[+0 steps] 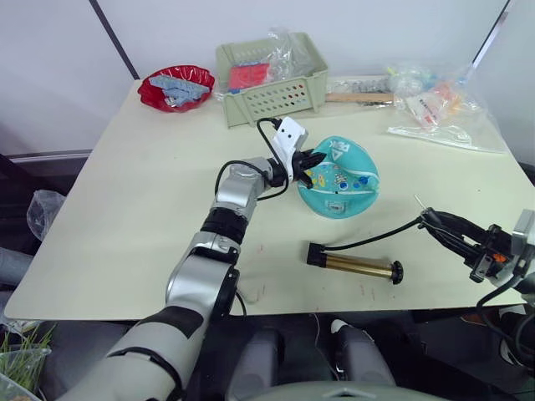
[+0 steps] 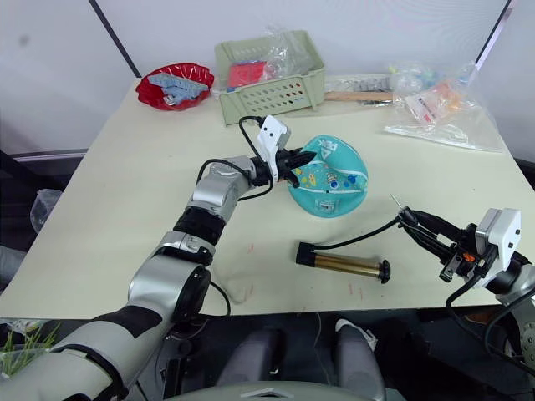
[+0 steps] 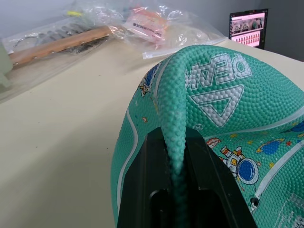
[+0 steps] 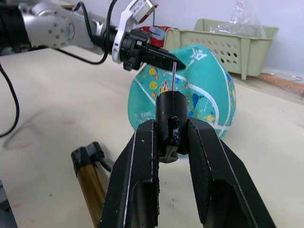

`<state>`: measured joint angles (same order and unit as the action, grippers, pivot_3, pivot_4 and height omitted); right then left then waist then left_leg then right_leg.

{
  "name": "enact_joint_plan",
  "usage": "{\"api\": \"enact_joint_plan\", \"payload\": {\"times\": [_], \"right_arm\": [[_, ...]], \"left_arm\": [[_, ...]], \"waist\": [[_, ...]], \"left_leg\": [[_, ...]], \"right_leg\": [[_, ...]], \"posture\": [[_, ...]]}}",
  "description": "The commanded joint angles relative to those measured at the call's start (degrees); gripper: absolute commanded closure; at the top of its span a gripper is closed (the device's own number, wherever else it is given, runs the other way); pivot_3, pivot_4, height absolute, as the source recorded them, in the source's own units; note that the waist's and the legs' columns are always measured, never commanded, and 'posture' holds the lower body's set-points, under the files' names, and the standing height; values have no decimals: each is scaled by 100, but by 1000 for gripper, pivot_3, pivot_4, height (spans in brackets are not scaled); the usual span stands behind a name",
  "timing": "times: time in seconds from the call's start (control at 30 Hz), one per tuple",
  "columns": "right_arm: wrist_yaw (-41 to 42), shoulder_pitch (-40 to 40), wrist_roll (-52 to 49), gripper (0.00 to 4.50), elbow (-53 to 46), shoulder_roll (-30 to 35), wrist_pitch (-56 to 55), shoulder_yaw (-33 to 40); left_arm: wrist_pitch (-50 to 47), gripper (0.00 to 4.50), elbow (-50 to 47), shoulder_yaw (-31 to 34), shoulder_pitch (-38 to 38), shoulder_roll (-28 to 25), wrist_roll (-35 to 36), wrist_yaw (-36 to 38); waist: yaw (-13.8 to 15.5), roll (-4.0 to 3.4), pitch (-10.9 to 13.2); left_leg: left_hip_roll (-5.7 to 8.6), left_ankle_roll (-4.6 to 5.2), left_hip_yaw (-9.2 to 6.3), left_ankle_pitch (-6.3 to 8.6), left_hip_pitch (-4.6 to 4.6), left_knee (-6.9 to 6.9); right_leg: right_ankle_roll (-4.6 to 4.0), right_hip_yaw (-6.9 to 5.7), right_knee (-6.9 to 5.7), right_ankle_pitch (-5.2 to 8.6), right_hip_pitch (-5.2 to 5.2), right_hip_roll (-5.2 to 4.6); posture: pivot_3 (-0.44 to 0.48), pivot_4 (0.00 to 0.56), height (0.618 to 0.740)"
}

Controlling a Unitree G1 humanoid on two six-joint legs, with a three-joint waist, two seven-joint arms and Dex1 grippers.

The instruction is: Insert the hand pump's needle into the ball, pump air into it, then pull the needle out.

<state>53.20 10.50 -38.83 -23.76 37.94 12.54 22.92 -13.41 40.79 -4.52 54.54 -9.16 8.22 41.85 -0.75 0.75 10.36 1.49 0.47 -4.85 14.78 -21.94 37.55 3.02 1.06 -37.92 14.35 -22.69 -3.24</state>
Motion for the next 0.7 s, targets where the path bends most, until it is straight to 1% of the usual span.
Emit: {"api": "enact_joint_plan", "payload": {"times": [0.03,0.23,0.27,0.37,0.53,0.63,0.67,0.7], "right_arm": [[-244,-165,-178,4150,-272,173,415,-14],[-697,-643,-99,4150,-422,563,1318,-362],[-876,-790,-81,4150,-443,707,1673,-475],[-1180,-1236,-34,4150,-507,961,2251,-737],[-1298,-1953,-215,4150,-527,1287,3045,-945],[-1347,-2268,-382,4150,-486,1383,3509,-990],[-1327,-2404,-390,4150,-464,1458,3659,-1057],[-1418,-2730,-273,4150,-343,1620,4009,-1285]], "left_arm": [[-212,4490,-628,77,-118,52,67,-184],[-777,4490,-1647,-5,-593,250,19,-736],[-868,4490,-1762,9,-660,290,26,-839],[-997,4490,-2031,-15,-819,383,-6,-1084],[-1177,4490,-2418,-146,-1042,533,-128,-1493],[-1267,4490,-2590,-203,-1128,606,-166,-1599],[-1278,4490,-2644,-218,-1160,628,-209,-1688],[-1276,4490,-2699,-277,-1200,655,-291,-1806]], "waist": [[3,0,0],[14,-1,-1],[15,-1,-1],[13,-1,-1],[29,-1,-1],[34,-1,-1],[40,-1,-1],[42,-1,-1]], "left_leg": [[0,0,0,0,0,0],[-3,0,1,0,0,0],[-3,0,0,0,-1,1],[-5,0,1,0,-1,2],[-2,0,-3,0,-4,6],[-2,0,-2,0,-7,7],[-2,0,-3,0,-7,8],[-1,0,-3,0,-7,8]], "right_leg": [[0,0,0,0,0,0],[0,3,1,0,0,-2],[0,1,1,0,0,-2],[-1,4,-1,-1,-1,-3],[-1,-3,0,-1,-1,-2],[0,-2,5,-1,0,-4],[0,-2,5,-1,0,-4],[0,-4,4,-1,0,-4]], "posture": [[0,150,740],[0,150,740],[0,150,740],[0,150,740],[0,150,740],[0,150,740],[0,150,740],[0,150,740]]}}
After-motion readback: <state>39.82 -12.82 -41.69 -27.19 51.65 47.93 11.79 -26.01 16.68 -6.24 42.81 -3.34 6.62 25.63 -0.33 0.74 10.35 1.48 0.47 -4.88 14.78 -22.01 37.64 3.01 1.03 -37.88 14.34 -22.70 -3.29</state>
